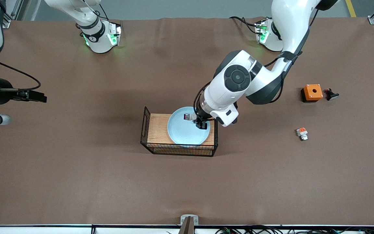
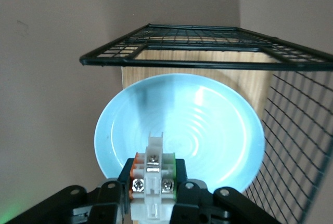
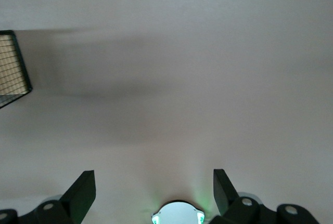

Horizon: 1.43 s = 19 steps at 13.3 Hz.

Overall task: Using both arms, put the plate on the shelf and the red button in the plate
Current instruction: 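Lower the red-capped button onto the plate and open the left gripper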

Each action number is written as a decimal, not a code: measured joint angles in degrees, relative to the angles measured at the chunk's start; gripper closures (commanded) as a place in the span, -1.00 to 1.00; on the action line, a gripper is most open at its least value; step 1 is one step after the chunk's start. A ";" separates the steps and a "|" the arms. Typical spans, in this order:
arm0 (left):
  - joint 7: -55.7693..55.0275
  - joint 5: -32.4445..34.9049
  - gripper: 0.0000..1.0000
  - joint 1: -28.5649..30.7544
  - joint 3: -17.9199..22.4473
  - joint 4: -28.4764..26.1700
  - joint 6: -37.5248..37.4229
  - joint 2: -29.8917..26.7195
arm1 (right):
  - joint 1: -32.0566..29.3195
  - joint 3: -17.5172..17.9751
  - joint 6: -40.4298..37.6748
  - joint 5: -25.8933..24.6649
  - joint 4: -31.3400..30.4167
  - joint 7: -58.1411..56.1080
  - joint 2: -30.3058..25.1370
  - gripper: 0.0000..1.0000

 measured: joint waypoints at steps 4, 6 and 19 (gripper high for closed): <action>-1.35 0.00 0.60 -5.08 4.97 0.07 3.92 2.45 | 0.00 0.43 0.72 -1.02 -0.67 -0.36 -0.02 -1.00; -1.35 0.00 0.60 -5.32 5.33 0.12 5.22 3.76 | 0.00 0.47 0.75 -1.75 -0.69 -0.39 -0.02 -1.00; -0.98 0.81 -1.00 -5.97 6.20 2.29 7.83 4.50 | -0.21 0.75 -8.67 -2.51 1.08 0.36 -4.37 -1.00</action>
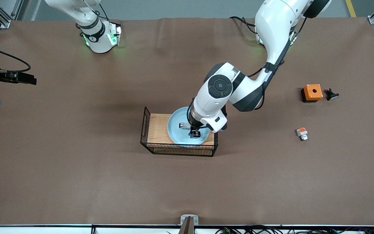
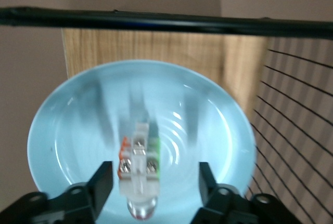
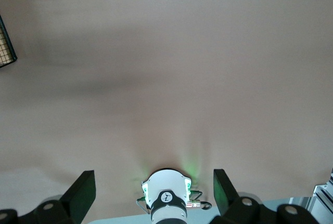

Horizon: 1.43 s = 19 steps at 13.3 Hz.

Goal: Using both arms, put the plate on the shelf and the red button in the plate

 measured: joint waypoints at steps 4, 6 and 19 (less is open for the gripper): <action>0.04 1.23 -1.00 0.27 0.30 0.96 -0.04 -5.41 | -0.01 -0.02 6.62 0.02 -8.86 0.31 -7.56 -1.00; 0.36 3.09 -1.00 0.86 0.32 0.97 -2.33 -9.20 | -0.05 -0.19 8.51 0.02 -11.46 0.43 -9.76 -1.00; 45.10 -3.13 -1.00 21.31 0.46 0.58 -43.36 -27.24 | -0.91 -0.24 17.62 0.02 -12.64 0.44 -11.67 -1.00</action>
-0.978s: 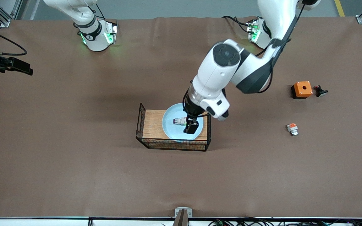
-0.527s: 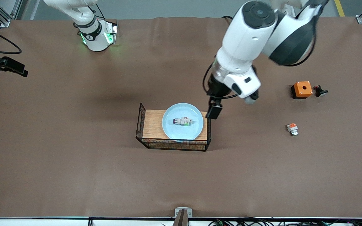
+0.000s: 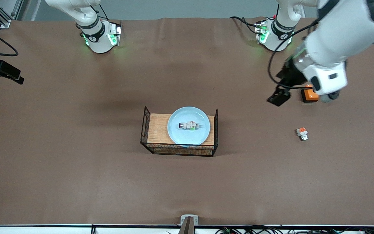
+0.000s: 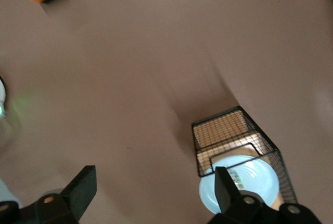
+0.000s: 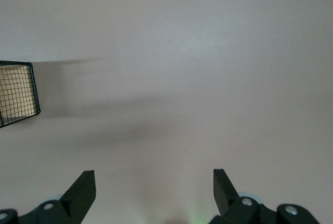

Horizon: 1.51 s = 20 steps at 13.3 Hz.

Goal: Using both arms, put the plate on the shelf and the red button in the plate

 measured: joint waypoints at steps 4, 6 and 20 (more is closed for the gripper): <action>17.15 -0.16 -1.00 8.64 0.09 -0.78 -5.48 -2.03 | 0.01 0.24 0.43 0.52 0.00 -0.01 -0.12 -1.00; 24.63 -0.13 -1.00 11.35 0.16 -2.13 -5.81 -2.88 | 0.02 0.62 0.34 0.58 0.00 -0.20 -0.24 -1.00; 60.04 4.59 -1.00 7.91 11.69 -23.21 11.38 -12.75 | -1.23 0.21 0.44 3.06 -0.05 -4.90 -0.44 -1.00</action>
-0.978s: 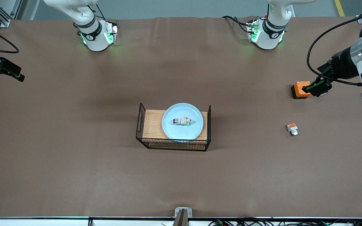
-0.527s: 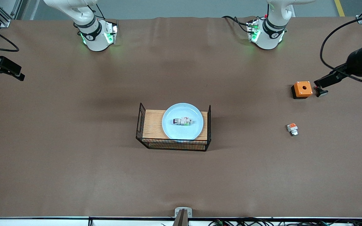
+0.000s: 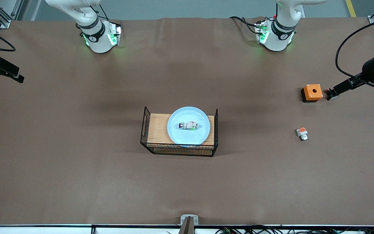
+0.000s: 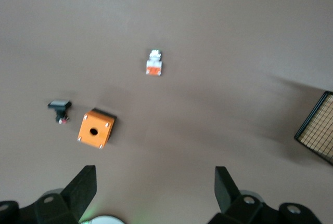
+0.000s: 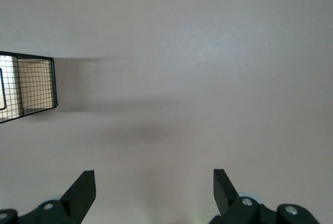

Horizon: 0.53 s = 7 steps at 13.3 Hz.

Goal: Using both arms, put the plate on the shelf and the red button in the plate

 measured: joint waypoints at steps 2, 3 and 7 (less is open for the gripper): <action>0.00 0.04 -1.00 -0.17 -0.73 0.02 1.90 -0.13 | 0.12 0.37 0.13 -1.60 0.00 -0.18 -0.10 -1.00; 0.00 0.04 -1.00 -0.19 -0.84 0.45 2.23 -0.27 | 0.14 0.50 0.28 -1.84 0.00 -0.19 -0.20 -1.00; 3.07 0.06 -1.00 -0.14 -0.86 2.20 2.11 -0.73 | 0.15 0.54 0.44 -1.98 0.00 -0.22 -0.46 -1.00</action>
